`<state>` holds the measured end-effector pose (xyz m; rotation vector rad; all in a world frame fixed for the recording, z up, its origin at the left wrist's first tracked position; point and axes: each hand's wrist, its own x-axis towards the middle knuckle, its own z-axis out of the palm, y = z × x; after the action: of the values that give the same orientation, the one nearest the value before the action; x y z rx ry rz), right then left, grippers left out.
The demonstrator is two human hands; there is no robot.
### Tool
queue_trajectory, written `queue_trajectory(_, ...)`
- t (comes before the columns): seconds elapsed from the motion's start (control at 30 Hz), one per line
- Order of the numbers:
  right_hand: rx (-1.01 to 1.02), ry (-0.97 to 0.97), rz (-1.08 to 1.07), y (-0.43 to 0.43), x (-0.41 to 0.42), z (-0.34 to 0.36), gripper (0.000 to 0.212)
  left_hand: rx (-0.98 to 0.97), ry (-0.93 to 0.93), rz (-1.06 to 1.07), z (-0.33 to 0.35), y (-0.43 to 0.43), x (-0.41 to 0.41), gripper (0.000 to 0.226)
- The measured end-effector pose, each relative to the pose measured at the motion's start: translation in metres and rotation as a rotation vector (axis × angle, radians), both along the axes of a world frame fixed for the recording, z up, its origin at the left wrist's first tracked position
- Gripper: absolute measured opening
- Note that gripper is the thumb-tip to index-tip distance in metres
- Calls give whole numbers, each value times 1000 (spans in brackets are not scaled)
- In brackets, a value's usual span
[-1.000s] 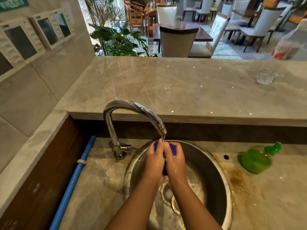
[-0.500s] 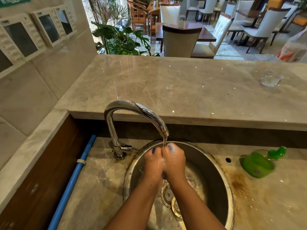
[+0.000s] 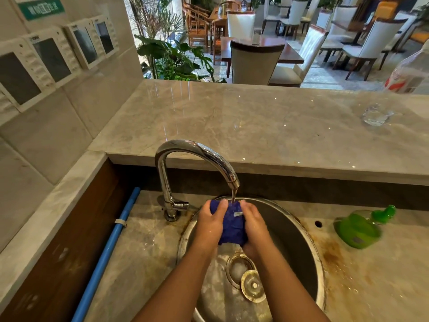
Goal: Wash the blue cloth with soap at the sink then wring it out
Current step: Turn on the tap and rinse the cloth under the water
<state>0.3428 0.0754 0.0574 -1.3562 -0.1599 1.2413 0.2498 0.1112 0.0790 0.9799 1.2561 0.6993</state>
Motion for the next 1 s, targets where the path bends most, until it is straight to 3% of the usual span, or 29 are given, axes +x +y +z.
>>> queue_trajectory(0.13, 54, -94, 31, -10, 18, 3, 32, 157, 66, -47, 0, 13, -18, 23)
queue_trajectory(0.23, -6, -646, 153, -18, 19, 8, 35, 341, 392, -99, -3, 17, -24, 23)
queue_trajectory(0.3, -10, -914, 152, -19, 14, 8, 34, 388, 436, -84, -3, 13, -22, 12)
queue_trajectory(0.37, 2, -816, 67, -18, 10, 8, 35, 345, 312, -64, -4, 12, -21, 9)
queue_trajectory(0.5, 50, 184, -66, -12, 15, 10, 41, 140, -34, -83, 2, 12, -22, 22)
queue_trajectory(0.57, 50, 366, 32, -15, 15, 10, 43, 93, -119, -153, 6, 11, -23, 36)
queue_trajectory(0.73, 67, 374, 152, -16, 15, 2, 46, -51, -263, -190, 11, 16, -25, 51)
queue_trajectory(0.9, 64, -209, 191, -12, 29, 10, 28, -140, -245, -146, -1, 16, -30, 28)
queue_trajectory(1.0, 98, -357, 174, -10, 30, 17, 17, -167, -274, -80, -4, 13, -27, 25)
